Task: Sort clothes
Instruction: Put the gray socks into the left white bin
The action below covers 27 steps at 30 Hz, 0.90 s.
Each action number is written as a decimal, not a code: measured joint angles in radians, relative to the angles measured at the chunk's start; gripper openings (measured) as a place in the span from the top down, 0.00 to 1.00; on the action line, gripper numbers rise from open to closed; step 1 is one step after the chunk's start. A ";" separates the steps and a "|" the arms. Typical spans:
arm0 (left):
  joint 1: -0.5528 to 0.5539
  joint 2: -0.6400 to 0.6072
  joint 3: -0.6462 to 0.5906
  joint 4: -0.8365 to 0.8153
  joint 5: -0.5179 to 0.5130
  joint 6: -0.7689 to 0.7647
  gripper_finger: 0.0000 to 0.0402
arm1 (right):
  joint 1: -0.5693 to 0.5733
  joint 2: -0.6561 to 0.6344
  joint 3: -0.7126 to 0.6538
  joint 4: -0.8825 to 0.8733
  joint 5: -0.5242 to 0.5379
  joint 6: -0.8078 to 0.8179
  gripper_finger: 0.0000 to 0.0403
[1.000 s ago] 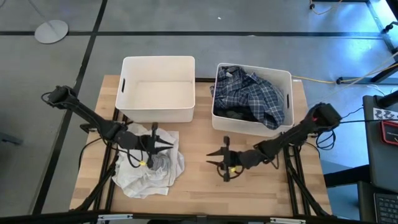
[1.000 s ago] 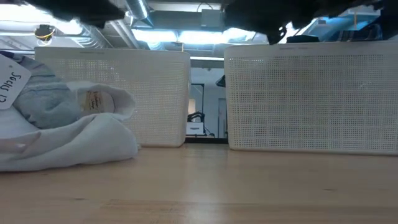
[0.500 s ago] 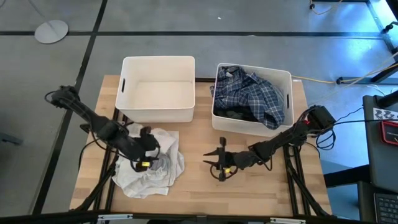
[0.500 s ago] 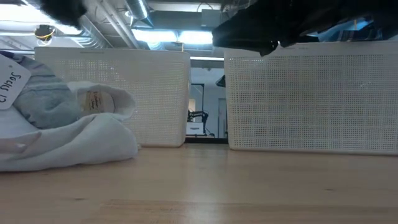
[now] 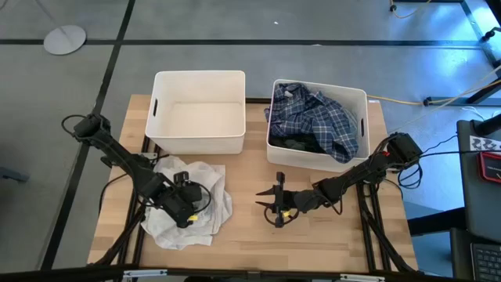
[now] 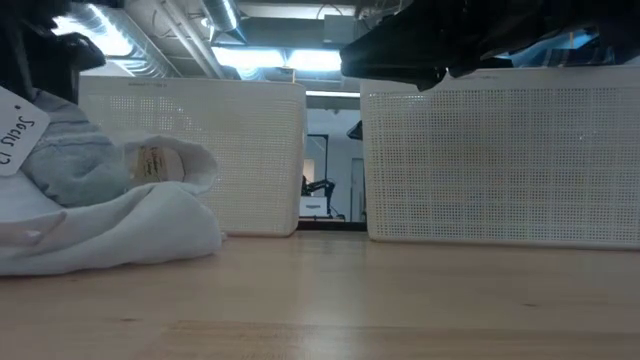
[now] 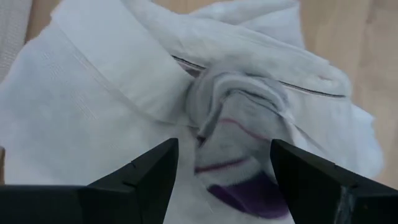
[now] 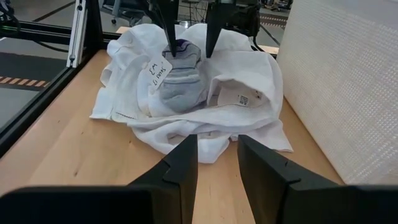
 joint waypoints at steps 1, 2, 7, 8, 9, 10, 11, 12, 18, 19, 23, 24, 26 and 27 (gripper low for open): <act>0.004 0.009 0.000 0.002 0.005 0.000 0.39 | -0.001 0.000 0.000 -0.002 0.000 0.000 0.71; 0.007 0.017 0.000 0.006 0.021 0.002 0.39 | -0.005 0.000 0.000 -0.003 -0.001 0.000 0.71; 0.006 0.057 0.000 0.112 0.154 0.087 0.41 | -0.007 0.007 0.000 -0.005 -0.003 0.000 0.71; 0.003 0.064 0.000 0.130 0.174 0.106 0.43 | -0.007 0.011 0.000 -0.004 -0.003 0.000 0.71; 0.001 0.071 0.000 0.138 0.179 0.123 0.45 | -0.007 0.013 0.000 -0.006 -0.002 0.000 0.71; -0.001 0.078 0.000 0.137 0.181 0.128 0.48 | -0.007 0.015 0.000 -0.010 -0.001 0.000 0.71; -0.002 0.085 0.000 0.132 0.179 0.134 0.51 | -0.007 0.015 0.000 -0.011 -0.001 0.000 0.71; -0.001 0.091 0.000 0.127 0.180 0.139 0.54 | -0.007 0.015 0.000 -0.009 -0.001 0.000 0.71; -0.001 0.093 0.000 0.126 0.181 0.178 0.77 | -0.007 0.015 0.000 -0.002 0.001 0.000 0.71; -0.001 0.087 0.000 0.127 0.182 0.183 0.82 | -0.007 0.015 0.000 -0.003 0.001 0.000 0.71; -0.001 0.071 0.000 0.127 0.185 0.209 0.97 | -0.013 0.015 0.000 -0.004 0.000 0.000 0.71; -0.001 0.067 0.000 0.127 0.197 0.211 0.98 | -0.013 0.015 0.000 -0.006 0.000 0.000 0.71; -0.001 0.059 0.005 0.120 0.221 0.213 0.97 | -0.013 0.015 0.000 -0.011 0.000 0.000 0.71; -0.001 0.057 0.015 0.103 0.225 0.215 0.96 | -0.013 0.015 0.000 -0.013 0.000 0.000 0.71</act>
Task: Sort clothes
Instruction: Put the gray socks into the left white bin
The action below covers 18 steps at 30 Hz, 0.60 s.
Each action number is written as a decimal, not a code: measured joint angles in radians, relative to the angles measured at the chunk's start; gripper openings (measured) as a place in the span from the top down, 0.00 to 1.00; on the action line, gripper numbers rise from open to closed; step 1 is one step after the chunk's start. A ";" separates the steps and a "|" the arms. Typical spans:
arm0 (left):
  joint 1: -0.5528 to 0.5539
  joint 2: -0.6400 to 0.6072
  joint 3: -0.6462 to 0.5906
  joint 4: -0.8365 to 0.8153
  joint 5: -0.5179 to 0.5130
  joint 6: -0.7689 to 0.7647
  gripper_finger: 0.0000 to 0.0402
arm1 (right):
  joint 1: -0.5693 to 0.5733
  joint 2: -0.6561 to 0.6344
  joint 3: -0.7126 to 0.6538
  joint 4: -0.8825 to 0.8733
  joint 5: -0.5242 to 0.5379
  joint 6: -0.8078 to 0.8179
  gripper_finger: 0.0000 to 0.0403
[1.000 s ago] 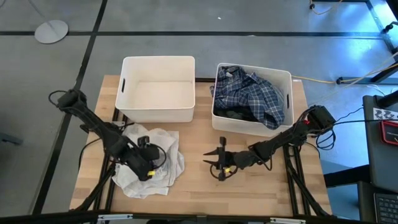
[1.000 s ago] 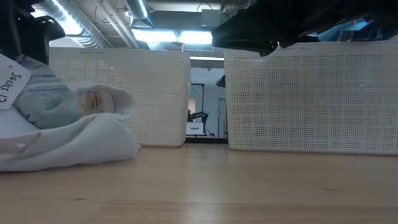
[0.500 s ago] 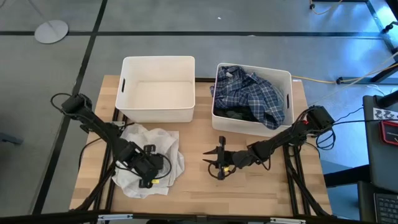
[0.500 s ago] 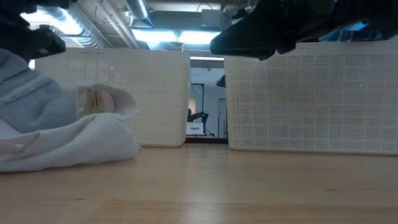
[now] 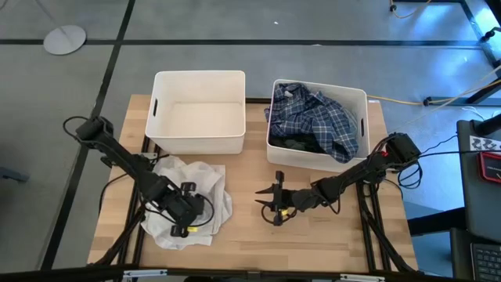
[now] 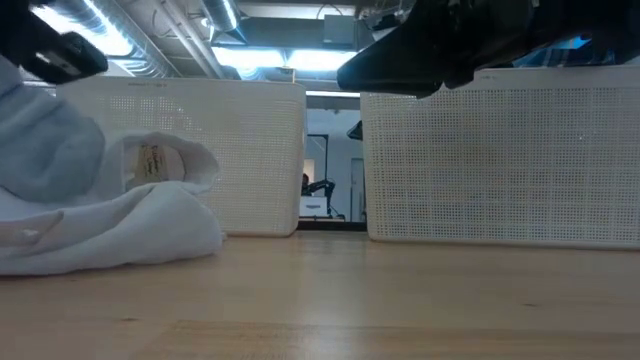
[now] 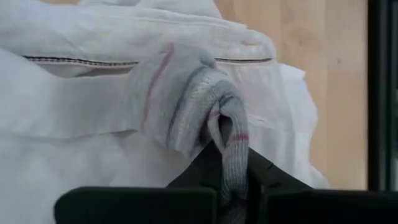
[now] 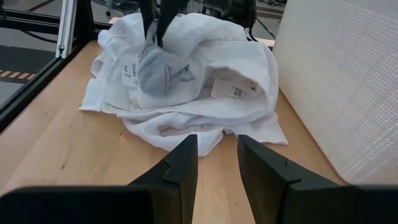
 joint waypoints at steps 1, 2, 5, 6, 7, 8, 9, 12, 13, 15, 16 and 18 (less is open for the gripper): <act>0.000 -0.004 0.013 -0.018 0.000 0.001 0.96 | 0.000 0.000 0.000 0.000 0.000 0.000 0.71; 0.000 -0.010 0.031 -0.042 0.000 0.004 0.96 | 0.000 0.000 0.000 0.000 0.000 0.000 0.71; -0.001 -0.036 0.085 -0.079 -0.025 0.045 0.98 | 0.000 0.000 0.000 -0.005 0.000 0.000 0.71; 0.000 -0.049 0.101 -0.084 -0.046 0.063 0.98 | 0.000 0.000 0.000 -0.007 0.000 0.000 0.71; 0.000 -0.064 0.119 -0.087 -0.069 0.078 0.98 | 0.000 0.000 0.000 -0.006 0.000 0.000 0.71; 0.000 -0.079 0.138 -0.087 -0.097 0.102 0.98 | 0.000 0.000 0.000 -0.006 0.000 0.000 0.71; 0.000 -0.096 0.157 -0.087 -0.130 0.131 0.97 | 0.000 0.000 0.000 -0.006 0.000 0.000 0.71; 0.000 -0.155 0.201 -0.099 -0.281 0.216 0.96 | 0.000 0.000 0.000 -0.009 0.000 0.000 0.71; 0.000 -0.178 0.209 -0.098 -0.353 0.254 0.96 | 0.000 0.000 0.000 -0.010 -0.001 0.000 0.71; 0.001 -0.224 0.218 -0.098 -0.532 0.317 0.97 | 0.000 0.000 0.000 -0.011 -0.001 0.000 0.71; 0.005 -0.249 0.218 -0.099 -0.621 0.344 0.97 | 0.000 0.000 0.000 -0.011 -0.001 0.000 0.71; 0.019 -0.296 0.218 -0.102 -0.784 0.394 0.97 | 0.000 0.000 0.000 -0.012 -0.001 0.000 0.71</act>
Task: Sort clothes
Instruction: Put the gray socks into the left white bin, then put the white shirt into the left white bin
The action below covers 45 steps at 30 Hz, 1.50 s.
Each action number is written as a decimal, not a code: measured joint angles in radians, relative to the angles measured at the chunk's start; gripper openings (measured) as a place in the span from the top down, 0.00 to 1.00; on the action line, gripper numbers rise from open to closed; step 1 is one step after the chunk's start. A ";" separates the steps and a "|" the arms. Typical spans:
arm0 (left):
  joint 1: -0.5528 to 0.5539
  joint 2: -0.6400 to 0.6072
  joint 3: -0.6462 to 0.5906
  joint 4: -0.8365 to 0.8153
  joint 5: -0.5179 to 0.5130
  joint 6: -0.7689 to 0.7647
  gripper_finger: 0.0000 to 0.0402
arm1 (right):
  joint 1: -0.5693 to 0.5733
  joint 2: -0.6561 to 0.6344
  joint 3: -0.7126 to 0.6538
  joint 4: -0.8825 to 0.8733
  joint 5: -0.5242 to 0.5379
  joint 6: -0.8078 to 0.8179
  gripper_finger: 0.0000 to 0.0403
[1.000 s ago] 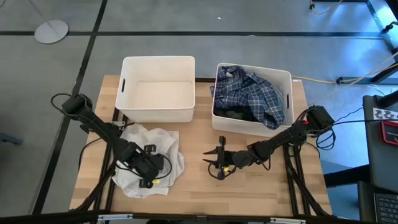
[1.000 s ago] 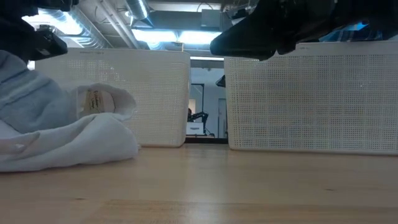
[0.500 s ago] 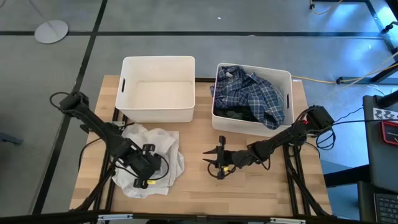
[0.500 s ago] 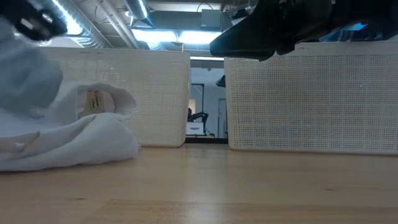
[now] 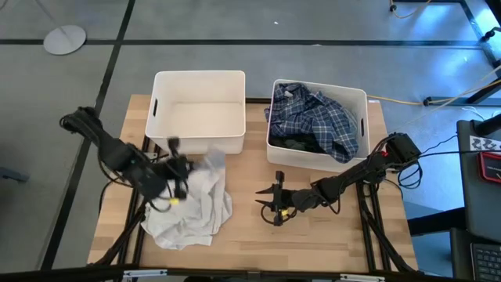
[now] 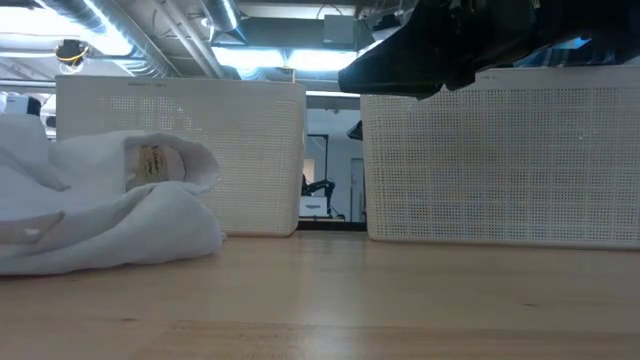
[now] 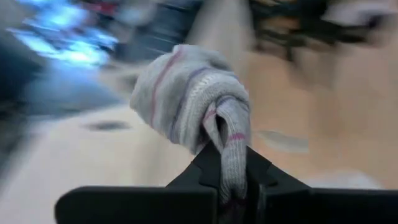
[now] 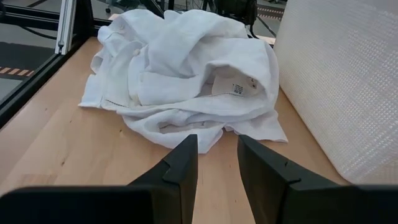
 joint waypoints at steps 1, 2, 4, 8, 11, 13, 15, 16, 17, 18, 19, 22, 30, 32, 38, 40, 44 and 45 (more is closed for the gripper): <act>0.011 -0.024 0.000 0.000 -0.069 0.021 0.97 | 0.000 0.000 0.000 -0.001 0.000 0.000 0.71; 0.025 -0.048 0.000 -0.001 -0.134 0.040 0.97 | 0.000 0.000 0.000 -0.001 0.000 0.000 0.71; 0.060 -0.092 0.000 -0.002 -0.255 0.064 0.95 | 0.000 0.000 0.000 -0.002 0.000 0.000 0.71; 0.162 -0.173 0.000 -0.007 -0.350 0.071 0.93 | 0.000 0.000 0.000 -0.002 0.002 0.000 0.71; 0.256 -0.213 0.000 -0.012 -0.351 0.071 0.93 | 0.000 0.000 0.000 -0.002 0.005 0.000 0.71; 0.315 -0.228 0.000 -0.034 -0.350 0.069 0.93 | -0.004 0.000 0.000 -0.002 0.007 0.000 0.71; 0.372 -0.234 0.000 -0.052 -0.350 0.069 0.93 | -0.008 0.000 0.000 -0.003 0.006 0.000 0.71; 0.400 -0.235 0.000 -0.066 -0.349 0.071 0.93 | -0.013 0.000 0.000 -0.004 0.005 0.000 0.71; 0.425 -0.235 0.000 -0.078 -0.346 0.070 0.93 | -0.018 0.000 0.000 -0.005 0.001 0.000 0.71; 0.450 -0.235 -0.001 -0.089 -0.343 0.067 0.93 | -0.020 -0.001 0.000 -0.009 -0.004 0.003 0.71; 0.475 -0.234 -0.004 -0.095 -0.339 0.062 0.93 | -0.025 -0.001 0.000 -0.014 -0.008 0.006 0.71; 0.541 -0.234 -0.026 -0.103 -0.317 0.067 0.93 | -0.033 -0.001 0.000 -0.035 -0.008 0.021 0.71; 0.703 -0.233 -0.115 -0.095 -0.182 0.062 0.93 | -0.040 -0.001 0.000 -0.040 -0.009 0.026 0.71; 0.735 -0.233 -0.131 -0.094 -0.143 0.062 0.93 | -0.040 -0.001 0.000 -0.040 -0.008 0.022 0.71; 0.824 -0.222 -0.142 -0.075 -0.056 0.073 0.89 | -0.040 -0.001 0.000 -0.039 -0.009 0.006 0.71; 0.844 -0.217 -0.142 -0.064 -0.041 0.076 0.84 | -0.040 -0.001 0.000 -0.039 -0.009 0.005 0.71; 0.882 -0.199 -0.142 -0.051 0.007 0.089 0.70 | -0.040 -0.001 0.000 -0.040 -0.009 0.005 0.71; 0.889 -0.195 -0.142 -0.051 0.026 0.089 0.66 | -0.040 -0.001 0.000 -0.040 -0.009 0.005 0.71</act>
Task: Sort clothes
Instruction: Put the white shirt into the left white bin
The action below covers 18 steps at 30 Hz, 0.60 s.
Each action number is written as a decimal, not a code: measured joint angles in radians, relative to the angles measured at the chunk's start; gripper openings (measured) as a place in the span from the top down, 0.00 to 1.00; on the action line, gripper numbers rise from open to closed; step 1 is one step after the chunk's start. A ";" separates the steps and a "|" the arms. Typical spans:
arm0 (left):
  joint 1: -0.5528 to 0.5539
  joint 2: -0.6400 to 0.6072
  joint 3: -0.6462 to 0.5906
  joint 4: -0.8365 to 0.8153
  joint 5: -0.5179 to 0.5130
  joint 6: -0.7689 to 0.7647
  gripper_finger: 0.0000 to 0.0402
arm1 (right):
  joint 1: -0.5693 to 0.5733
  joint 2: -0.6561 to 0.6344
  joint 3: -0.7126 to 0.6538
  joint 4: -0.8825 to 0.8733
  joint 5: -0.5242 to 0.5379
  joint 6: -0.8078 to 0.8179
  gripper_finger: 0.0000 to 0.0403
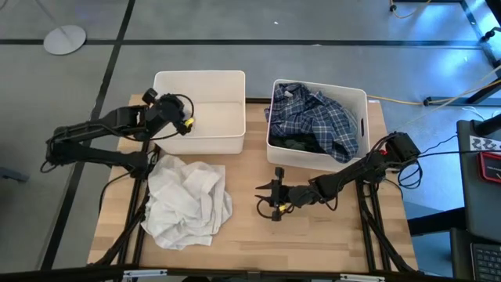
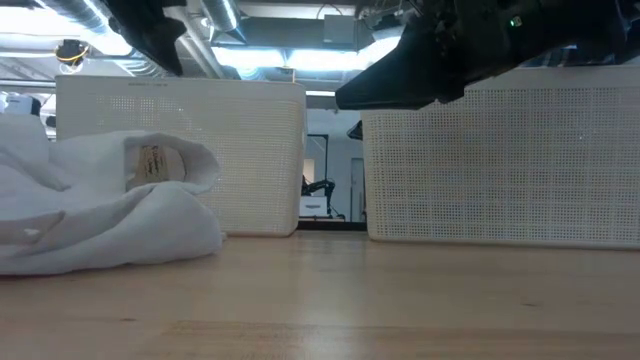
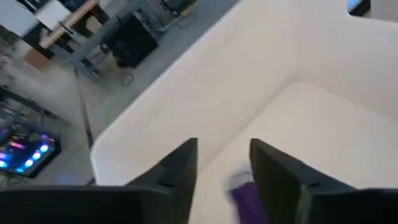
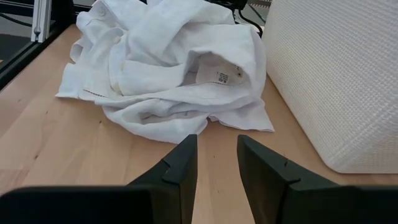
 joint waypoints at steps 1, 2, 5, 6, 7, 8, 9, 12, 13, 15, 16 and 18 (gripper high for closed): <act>0.008 0.006 0.000 0.000 0.016 0.000 0.63 | 0.000 0.000 0.000 -0.001 0.000 0.000 0.71; 0.014 0.011 0.000 0.000 0.027 0.000 0.59 | 0.000 0.000 0.000 -0.003 0.000 0.000 0.71; 0.022 0.025 0.000 -0.001 0.054 -0.014 0.52 | 0.000 0.000 0.000 -0.007 0.000 0.001 0.71; 0.021 0.029 0.000 0.000 0.060 -0.014 0.50 | 0.000 0.000 0.000 -0.006 0.000 0.002 0.71; 0.018 0.032 0.000 0.006 0.066 -0.008 0.49 | 0.000 0.000 0.000 -0.006 0.000 0.006 0.71; 0.013 0.032 0.000 0.015 0.080 0.004 0.48 | 0.000 0.000 0.000 -0.006 0.000 0.013 0.71; 0.007 0.033 0.000 0.026 0.095 0.016 0.47 | 0.000 0.000 0.000 -0.006 0.000 0.020 0.71; -0.028 0.026 0.004 0.078 0.140 0.052 0.47 | 0.000 0.000 0.000 -0.006 0.000 0.024 0.71; -0.045 0.025 0.008 0.103 0.153 0.059 0.47 | 0.000 0.000 0.000 -0.007 0.000 0.024 0.71; -0.084 0.021 0.011 0.163 0.186 0.082 0.48 | 0.000 0.000 0.000 -0.007 0.000 0.024 0.71; -0.104 0.020 0.011 0.195 0.211 0.086 0.48 | 0.000 0.000 0.000 -0.007 0.000 0.025 0.71; -0.149 0.022 0.011 0.246 0.280 0.095 0.48 | 0.000 0.000 0.000 -0.008 0.000 0.030 0.71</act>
